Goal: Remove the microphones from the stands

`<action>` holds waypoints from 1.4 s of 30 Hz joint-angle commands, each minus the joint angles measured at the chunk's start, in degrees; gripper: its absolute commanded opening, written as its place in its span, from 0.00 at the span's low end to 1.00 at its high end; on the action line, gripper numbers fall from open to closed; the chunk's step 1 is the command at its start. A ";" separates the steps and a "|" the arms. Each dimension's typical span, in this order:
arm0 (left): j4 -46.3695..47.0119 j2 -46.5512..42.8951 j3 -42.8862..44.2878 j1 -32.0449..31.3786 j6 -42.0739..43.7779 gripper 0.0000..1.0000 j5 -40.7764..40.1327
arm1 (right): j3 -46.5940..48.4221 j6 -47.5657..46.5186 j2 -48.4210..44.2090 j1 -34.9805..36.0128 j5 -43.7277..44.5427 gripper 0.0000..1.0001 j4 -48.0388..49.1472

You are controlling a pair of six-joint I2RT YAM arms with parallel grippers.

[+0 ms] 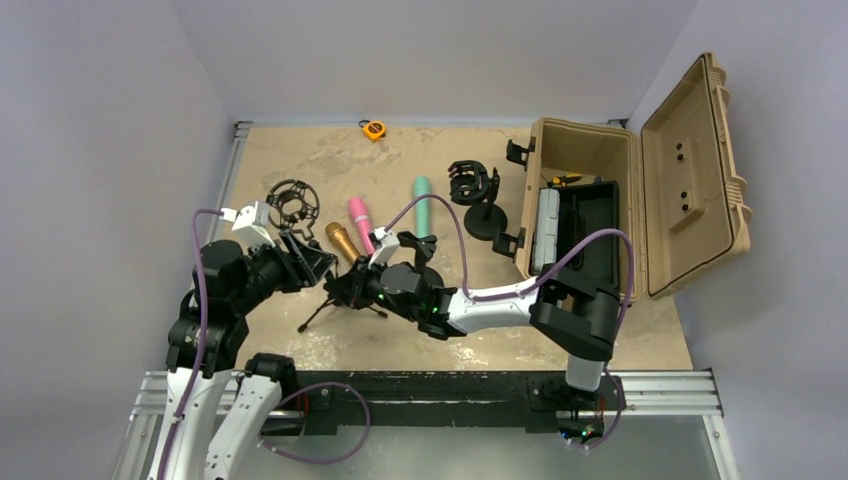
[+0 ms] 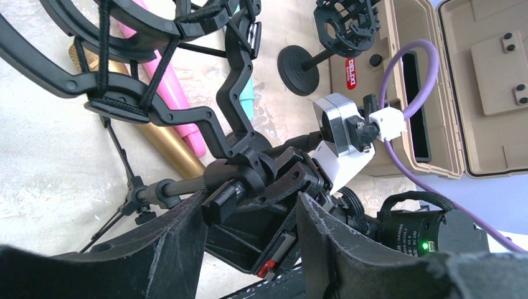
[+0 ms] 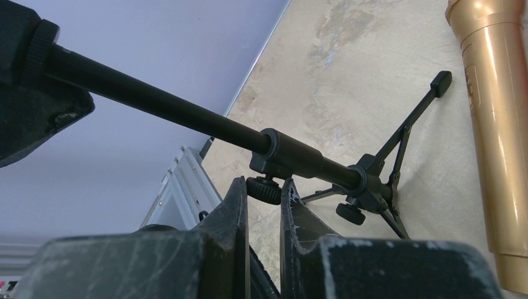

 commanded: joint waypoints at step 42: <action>-0.58 1.12 2.10 -0.82 -0.37 0.54 -1.41 | 1.59 -10.94 -7.02 2.90 4.21 0.68 -4.34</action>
